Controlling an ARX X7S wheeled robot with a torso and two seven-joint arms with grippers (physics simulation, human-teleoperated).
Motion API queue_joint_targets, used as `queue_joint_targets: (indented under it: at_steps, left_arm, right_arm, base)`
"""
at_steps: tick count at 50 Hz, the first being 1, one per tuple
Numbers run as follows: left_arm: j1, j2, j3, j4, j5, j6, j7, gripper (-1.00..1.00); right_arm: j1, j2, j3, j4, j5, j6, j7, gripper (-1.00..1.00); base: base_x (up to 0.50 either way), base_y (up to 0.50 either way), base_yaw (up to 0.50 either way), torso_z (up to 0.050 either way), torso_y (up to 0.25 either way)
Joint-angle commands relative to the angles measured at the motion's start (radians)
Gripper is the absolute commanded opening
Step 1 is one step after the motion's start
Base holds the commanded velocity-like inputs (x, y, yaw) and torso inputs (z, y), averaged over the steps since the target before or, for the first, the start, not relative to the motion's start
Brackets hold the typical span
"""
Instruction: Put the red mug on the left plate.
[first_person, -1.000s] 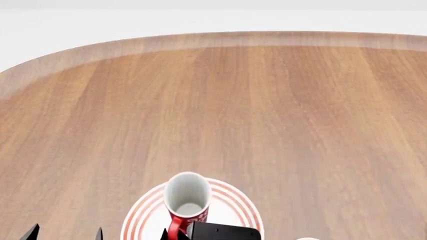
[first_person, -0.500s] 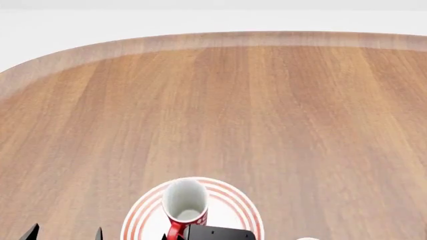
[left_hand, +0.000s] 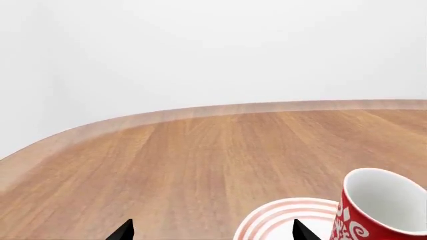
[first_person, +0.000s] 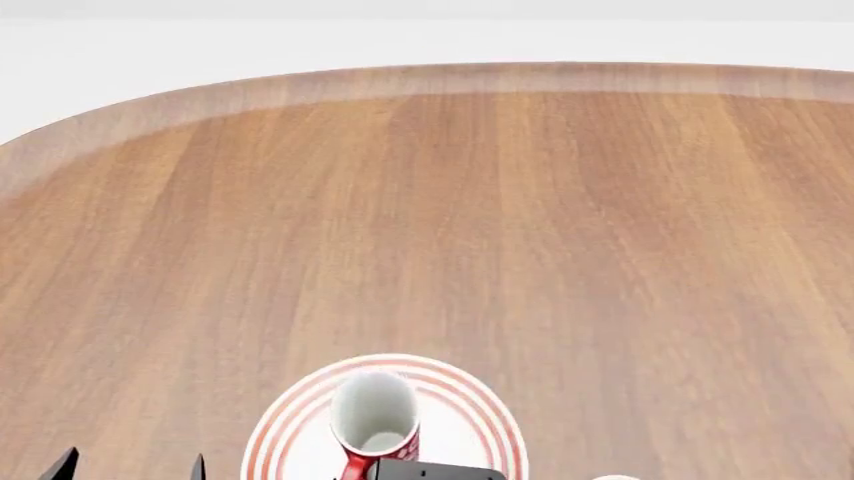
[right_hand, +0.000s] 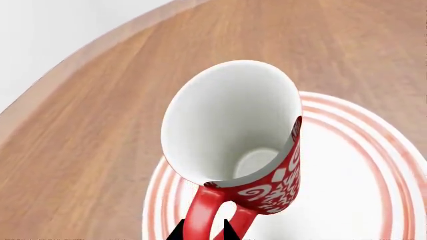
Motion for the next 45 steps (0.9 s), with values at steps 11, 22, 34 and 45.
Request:
queue_joint_targets:
  at_steps: [11, 22, 34, 45]
  left_arm:
    - [-0.001, -0.004, 0.005, -0.003, -0.004, 0.004, -0.005, 1.0]
    - [-0.003, -0.007, 0.008, -0.003, -0.003, 0.004, -0.009, 1.0]
    - [-0.004, -0.01, 0.011, -0.002, -0.005, 0.005, -0.012, 1.0]
    - [-0.003, -0.013, 0.015, -0.001, -0.006, 0.006, -0.015, 1.0]
  right_arm:
    - [0.022, -0.008, -0.026, 0.066, -0.013, -0.033, -0.01, -1.0]
    - [0.04, -0.018, -0.037, 0.134, -0.011, -0.062, -0.028, -1.0]
    - [0.058, -0.029, -0.049, 0.208, -0.008, -0.098, -0.044, -1.0]
    - [0.066, -0.031, -0.063, 0.238, -0.002, -0.114, -0.046, -1.0]
  base:
    - [0.0, 0.0, 0.0, 0.0, 0.001]
    - [0.0, 0.0, 0.0, 0.0, 0.0]
    - [0.0, 0.0, 0.0, 0.0, 0.0]
    - [0.0, 0.0, 0.0, 0.0, 0.001]
